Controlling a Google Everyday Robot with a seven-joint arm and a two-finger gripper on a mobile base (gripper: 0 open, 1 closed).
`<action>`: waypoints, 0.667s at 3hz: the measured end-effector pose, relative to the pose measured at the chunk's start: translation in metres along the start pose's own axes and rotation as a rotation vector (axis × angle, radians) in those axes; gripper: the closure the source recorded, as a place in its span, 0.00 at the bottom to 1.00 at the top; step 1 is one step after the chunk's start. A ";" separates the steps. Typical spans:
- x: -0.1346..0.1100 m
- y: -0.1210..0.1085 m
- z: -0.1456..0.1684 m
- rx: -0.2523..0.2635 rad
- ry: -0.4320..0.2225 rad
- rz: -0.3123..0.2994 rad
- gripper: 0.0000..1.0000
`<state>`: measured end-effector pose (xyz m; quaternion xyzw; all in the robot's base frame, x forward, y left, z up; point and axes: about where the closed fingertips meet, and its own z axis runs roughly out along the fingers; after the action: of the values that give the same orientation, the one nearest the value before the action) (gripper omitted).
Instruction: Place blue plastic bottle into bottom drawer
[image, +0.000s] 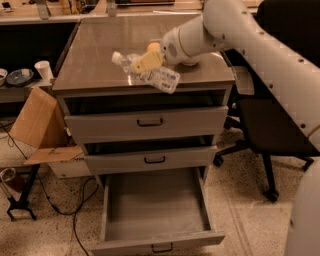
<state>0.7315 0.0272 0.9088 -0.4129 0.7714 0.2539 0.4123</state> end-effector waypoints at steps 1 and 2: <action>0.069 0.005 0.010 -0.061 0.009 0.013 1.00; 0.110 0.009 0.007 -0.115 0.020 -0.029 1.00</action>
Offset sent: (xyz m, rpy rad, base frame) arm -0.0597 -0.0619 -0.1262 -0.0019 0.0466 0.1715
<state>0.6917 -0.0098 0.8119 -0.4495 0.7536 0.2875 0.3839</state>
